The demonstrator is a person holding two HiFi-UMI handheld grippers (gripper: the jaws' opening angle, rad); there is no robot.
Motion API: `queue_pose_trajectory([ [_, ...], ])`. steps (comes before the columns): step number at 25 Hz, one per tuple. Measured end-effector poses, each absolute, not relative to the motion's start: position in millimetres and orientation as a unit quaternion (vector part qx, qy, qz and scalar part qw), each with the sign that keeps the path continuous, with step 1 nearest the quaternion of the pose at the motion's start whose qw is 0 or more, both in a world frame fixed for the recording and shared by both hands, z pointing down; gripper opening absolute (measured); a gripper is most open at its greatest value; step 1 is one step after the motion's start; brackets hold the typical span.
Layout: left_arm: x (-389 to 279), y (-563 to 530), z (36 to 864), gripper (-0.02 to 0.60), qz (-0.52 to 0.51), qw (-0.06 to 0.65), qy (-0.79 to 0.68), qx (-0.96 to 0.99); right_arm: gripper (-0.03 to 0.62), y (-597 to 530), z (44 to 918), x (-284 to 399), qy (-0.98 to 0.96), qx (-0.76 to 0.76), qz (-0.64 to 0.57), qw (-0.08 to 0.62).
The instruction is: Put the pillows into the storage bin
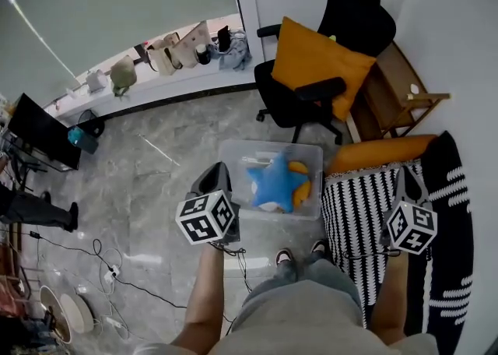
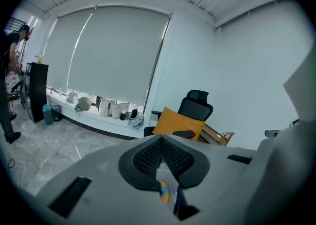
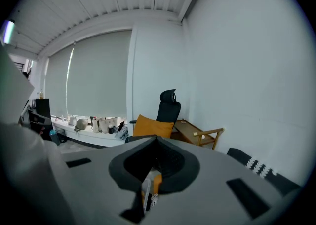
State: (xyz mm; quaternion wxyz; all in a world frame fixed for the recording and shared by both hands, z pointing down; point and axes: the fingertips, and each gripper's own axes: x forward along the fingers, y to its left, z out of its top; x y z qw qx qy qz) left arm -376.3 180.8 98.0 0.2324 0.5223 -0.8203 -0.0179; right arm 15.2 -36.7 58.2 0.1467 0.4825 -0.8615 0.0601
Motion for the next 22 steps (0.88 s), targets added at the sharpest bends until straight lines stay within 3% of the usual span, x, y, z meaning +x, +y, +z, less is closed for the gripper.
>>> queue_pose_trajectory([
  [22, -368, 187, 105, 0.011, -0.011, 0.239, -0.815, 0.527, 0.001, -28, 69, 35, -0.85, 0.495, 0.077, 0.162],
])
